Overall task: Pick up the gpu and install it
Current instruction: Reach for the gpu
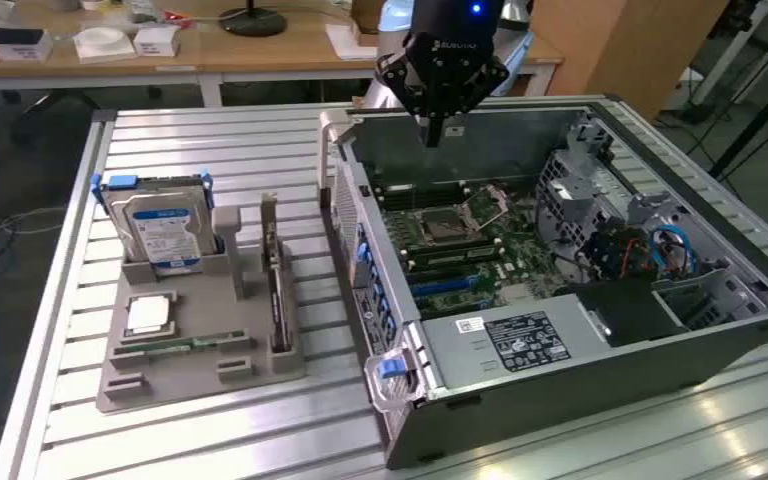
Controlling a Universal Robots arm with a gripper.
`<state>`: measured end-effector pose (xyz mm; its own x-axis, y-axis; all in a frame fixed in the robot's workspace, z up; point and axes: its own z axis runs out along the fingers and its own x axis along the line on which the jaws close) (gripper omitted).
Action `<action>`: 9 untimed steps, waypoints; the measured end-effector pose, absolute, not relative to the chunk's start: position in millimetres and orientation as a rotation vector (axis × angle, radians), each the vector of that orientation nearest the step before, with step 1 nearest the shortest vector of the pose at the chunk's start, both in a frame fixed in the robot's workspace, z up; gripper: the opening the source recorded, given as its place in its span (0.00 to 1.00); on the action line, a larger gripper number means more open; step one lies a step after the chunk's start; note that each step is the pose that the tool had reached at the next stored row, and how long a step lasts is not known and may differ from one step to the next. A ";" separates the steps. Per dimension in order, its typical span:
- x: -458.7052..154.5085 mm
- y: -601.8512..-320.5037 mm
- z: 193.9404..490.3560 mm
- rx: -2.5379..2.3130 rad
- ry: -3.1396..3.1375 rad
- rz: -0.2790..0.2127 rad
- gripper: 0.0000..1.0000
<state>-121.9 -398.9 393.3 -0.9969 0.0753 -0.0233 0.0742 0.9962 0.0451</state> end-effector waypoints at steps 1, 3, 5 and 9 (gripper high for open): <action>-121.9 -398.8 393.3 0.117 3.114 0.069 0.11; -121.9 -398.9 393.3 0.117 3.114 0.069 0.11; -122.0 -398.9 393.3 0.116 3.114 0.069 0.11; -123.7 -398.8 393.0 0.117 3.114 0.069 0.11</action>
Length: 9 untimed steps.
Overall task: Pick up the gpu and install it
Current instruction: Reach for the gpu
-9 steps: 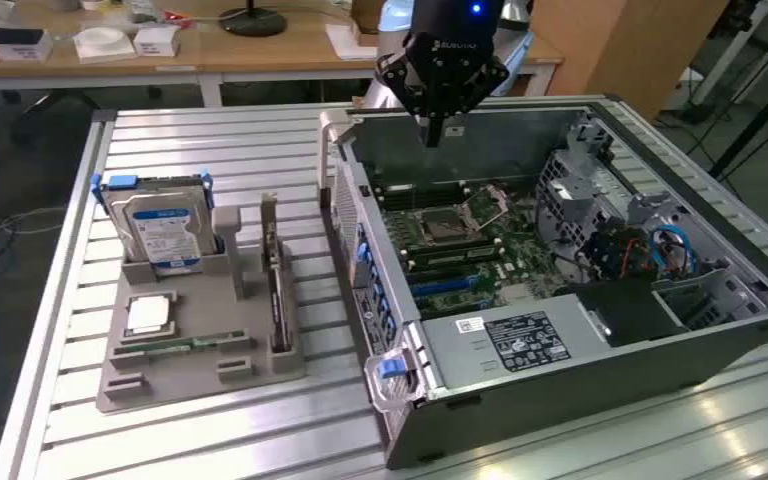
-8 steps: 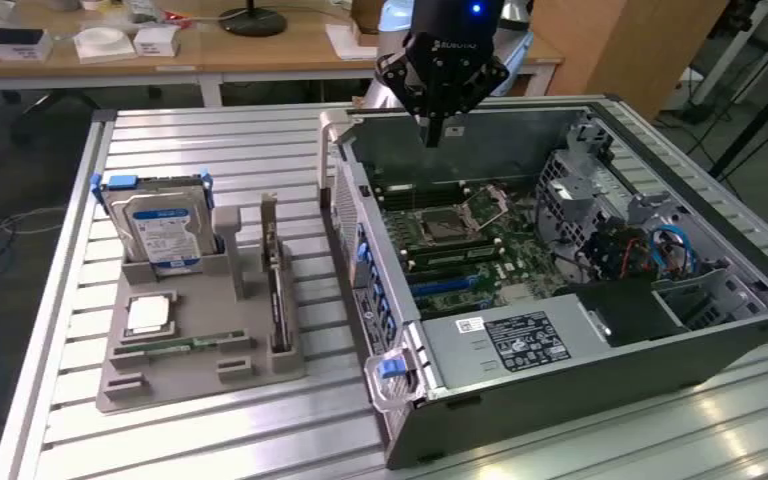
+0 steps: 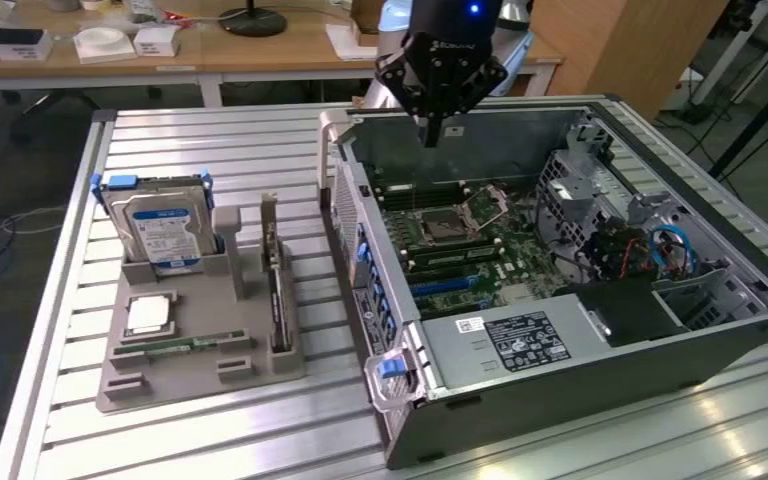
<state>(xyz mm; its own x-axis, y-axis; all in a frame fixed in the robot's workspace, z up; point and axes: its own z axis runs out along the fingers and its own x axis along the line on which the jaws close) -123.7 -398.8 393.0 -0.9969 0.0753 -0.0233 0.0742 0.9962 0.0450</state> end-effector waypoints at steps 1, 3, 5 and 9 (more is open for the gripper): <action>-124.3 -398.8 393.0 0.117 3.114 0.069 0.11; -125.4 -398.8 392.8 0.117 3.114 0.069 0.11; -126.5 -398.9 392.7 0.117 3.114 0.069 0.11; -128.8 -398.8 392.4 0.117 3.114 0.069 0.11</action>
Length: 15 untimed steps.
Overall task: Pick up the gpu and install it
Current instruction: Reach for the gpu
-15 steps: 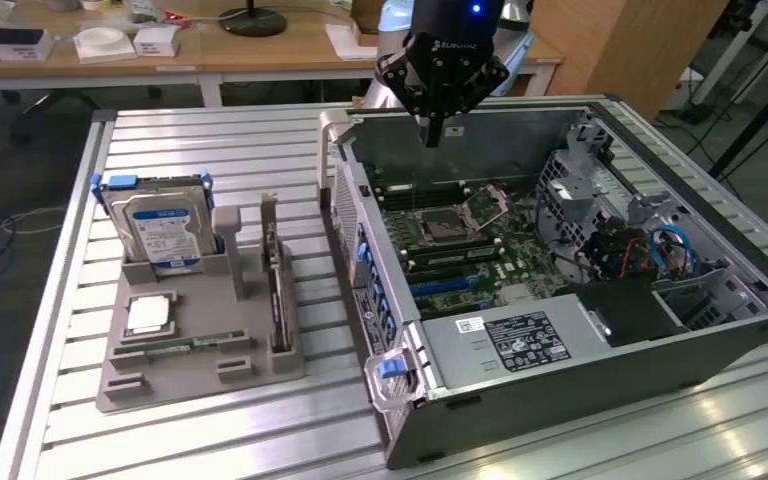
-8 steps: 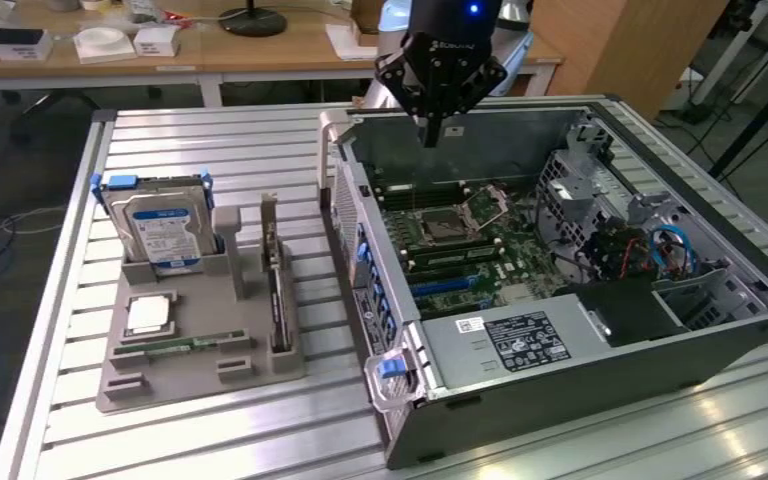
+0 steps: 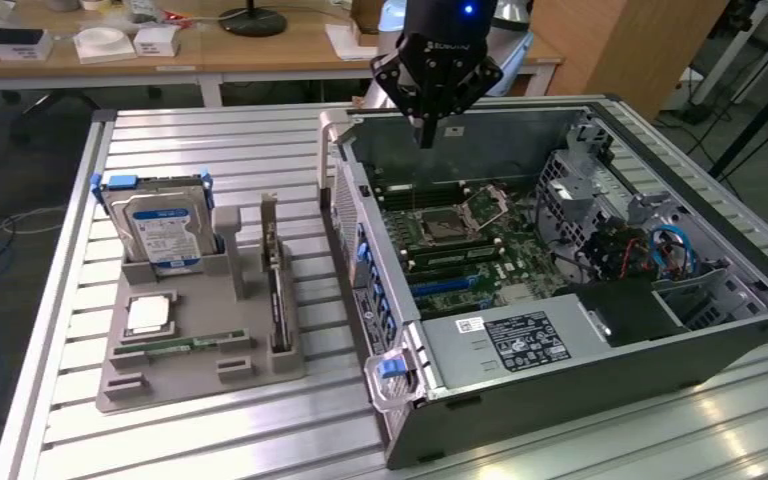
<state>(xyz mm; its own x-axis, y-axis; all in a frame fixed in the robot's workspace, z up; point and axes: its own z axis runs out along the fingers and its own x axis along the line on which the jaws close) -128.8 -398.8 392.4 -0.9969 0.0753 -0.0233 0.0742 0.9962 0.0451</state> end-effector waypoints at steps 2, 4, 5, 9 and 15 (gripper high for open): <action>-129.8 -398.8 392.3 0.117 3.114 0.069 0.11; -130.9 -398.8 392.2 0.117 3.114 0.069 0.11; -131.3 -398.8 392.1 0.117 3.114 0.069 0.11; -132.2 -398.8 392.0 0.116 3.114 0.069 0.11; -133.8 -398.8 391.8 0.117 3.114 0.069 0.11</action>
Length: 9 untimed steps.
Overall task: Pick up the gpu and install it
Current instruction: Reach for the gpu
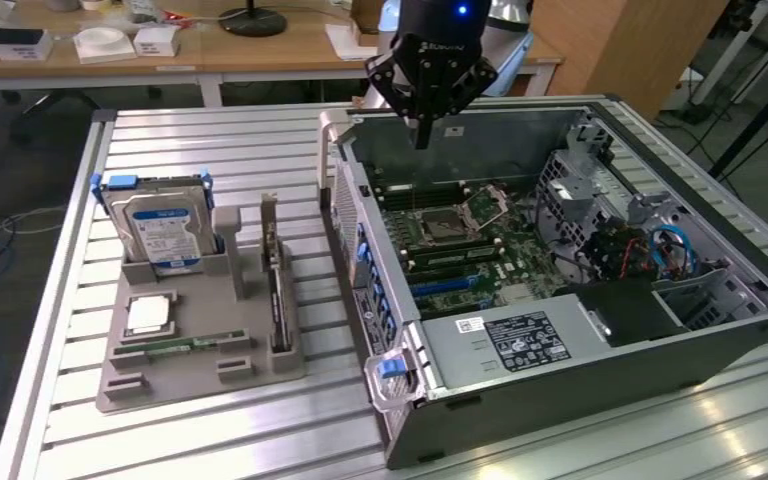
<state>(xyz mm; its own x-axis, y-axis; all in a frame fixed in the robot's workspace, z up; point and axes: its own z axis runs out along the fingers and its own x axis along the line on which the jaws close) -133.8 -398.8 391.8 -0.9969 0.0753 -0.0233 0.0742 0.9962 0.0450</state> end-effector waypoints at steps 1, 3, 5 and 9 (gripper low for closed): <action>-134.2 -398.8 391.7 0.117 3.114 0.069 0.11; -134.8 -398.8 391.6 0.117 3.114 0.069 0.11; -135.4 -398.8 391.5 0.117 3.114 0.069 0.11; -136.8 -398.8 391.3 0.117 3.114 0.069 0.11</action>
